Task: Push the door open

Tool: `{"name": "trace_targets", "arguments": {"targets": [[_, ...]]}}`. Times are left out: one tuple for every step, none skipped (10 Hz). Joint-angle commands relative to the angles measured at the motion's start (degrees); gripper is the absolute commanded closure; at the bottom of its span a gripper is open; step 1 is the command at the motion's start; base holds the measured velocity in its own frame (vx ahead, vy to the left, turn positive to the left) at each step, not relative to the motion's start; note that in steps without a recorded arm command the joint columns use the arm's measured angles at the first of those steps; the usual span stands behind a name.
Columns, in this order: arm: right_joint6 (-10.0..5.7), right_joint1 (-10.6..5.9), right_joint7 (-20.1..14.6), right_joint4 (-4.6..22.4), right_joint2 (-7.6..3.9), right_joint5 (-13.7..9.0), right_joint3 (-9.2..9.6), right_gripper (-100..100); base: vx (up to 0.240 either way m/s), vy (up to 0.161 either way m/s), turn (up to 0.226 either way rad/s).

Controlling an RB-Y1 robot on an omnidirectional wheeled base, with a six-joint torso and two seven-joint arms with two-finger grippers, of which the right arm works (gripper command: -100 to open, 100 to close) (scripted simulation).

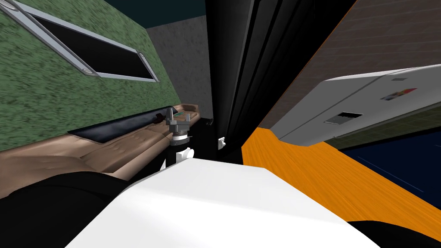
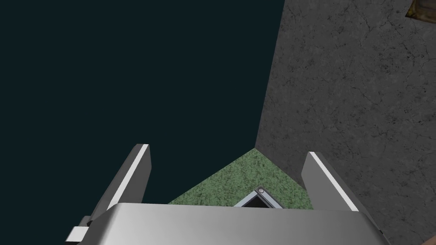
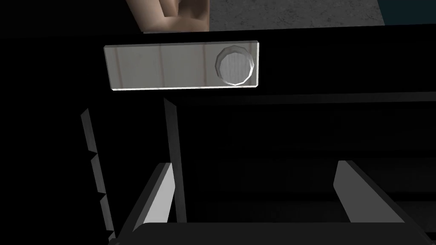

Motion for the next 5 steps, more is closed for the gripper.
{"name": "trace_targets", "arguments": {"targets": [[0.57,-0.11,-0.04,-0.35,0.15,-0.15,-0.15,-100,0.093,0.1,0.021],[0.73,-0.13,-0.05,-0.45,0.19,-0.19,-0.2,-100,0.177,0.168,0.026],[1.07,-0.2,-0.08,-0.66,0.29,-0.28,-0.29,-100,0.186,0.164,0.036],[1.45,-0.27,-0.1,-0.9,0.39,-0.38,-0.39,-100,0.214,0.178,0.026],[1.84,-0.34,-0.13,-1.14,0.49,-0.49,-0.49,-100,0.226,0.21,0.031]]}}
